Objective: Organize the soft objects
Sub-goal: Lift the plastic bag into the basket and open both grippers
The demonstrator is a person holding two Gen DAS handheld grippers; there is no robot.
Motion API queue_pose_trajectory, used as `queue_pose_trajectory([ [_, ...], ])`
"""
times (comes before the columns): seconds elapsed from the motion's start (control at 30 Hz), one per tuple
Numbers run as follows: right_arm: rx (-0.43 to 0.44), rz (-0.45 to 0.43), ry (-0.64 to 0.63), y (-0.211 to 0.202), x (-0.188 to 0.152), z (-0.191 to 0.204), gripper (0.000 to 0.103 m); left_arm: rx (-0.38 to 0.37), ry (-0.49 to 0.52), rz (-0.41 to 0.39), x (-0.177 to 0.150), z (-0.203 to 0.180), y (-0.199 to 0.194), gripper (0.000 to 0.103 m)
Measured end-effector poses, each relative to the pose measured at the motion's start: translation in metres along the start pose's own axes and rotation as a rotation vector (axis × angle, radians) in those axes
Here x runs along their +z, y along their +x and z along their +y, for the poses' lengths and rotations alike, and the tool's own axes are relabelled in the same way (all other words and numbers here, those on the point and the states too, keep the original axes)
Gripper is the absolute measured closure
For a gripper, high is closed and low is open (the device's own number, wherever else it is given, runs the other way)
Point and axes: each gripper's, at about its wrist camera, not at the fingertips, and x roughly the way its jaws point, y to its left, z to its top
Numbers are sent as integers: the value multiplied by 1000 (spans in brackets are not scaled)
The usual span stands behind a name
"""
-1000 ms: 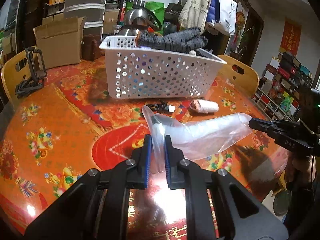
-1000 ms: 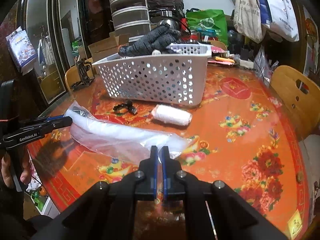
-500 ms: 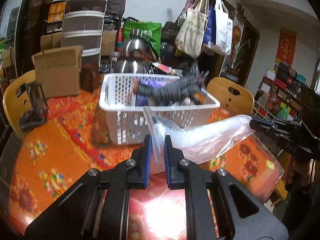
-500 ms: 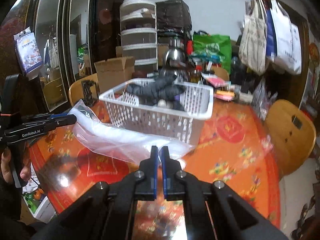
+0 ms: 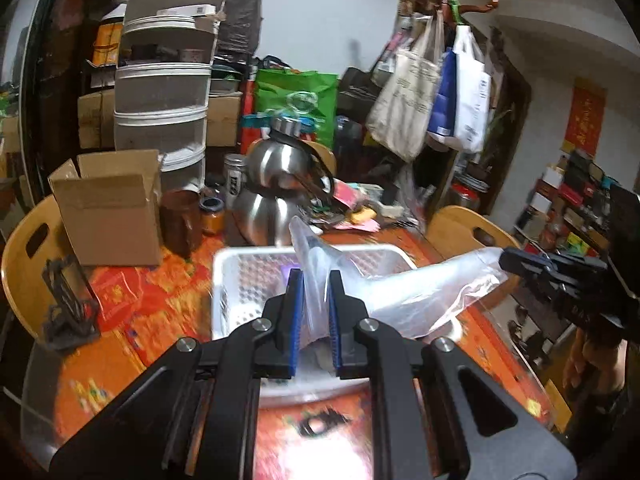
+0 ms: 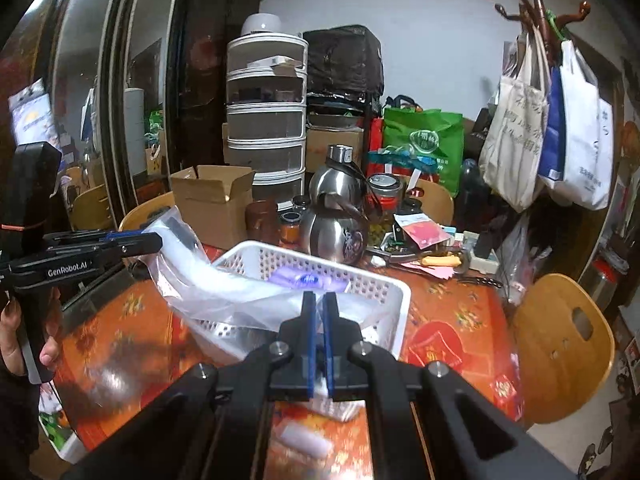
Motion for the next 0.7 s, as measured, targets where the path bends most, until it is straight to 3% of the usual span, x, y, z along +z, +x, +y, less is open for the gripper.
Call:
queue_pose_trajectory([
  [0.23,-20,77,35,68,26,-23,101,54,-10,106,28,17,74,93],
  [0.43,-31,133,29,110,16,-27,101,111,8,163,4,16,119,92],
  [0.53,-10,183,24,125,5,-27,98,181,22,186,-10,20,133,76],
  [0.57,-18,181,28,125,2,-27,89,189,23,186,-15,22,134,61],
  [0.6,-22,175,39,124,-2,-29,69,188,20,186,-19,23,135,47],
  [0.63,-21,173,48,123,-3,-29,54,182,20,182,-22,23,134,41],
  [0.67,-29,167,54,120,-5,-30,26,182,24,176,-25,24,131,32],
  [0.7,-50,148,54,116,-7,-31,14,190,34,165,-26,23,129,25],
])
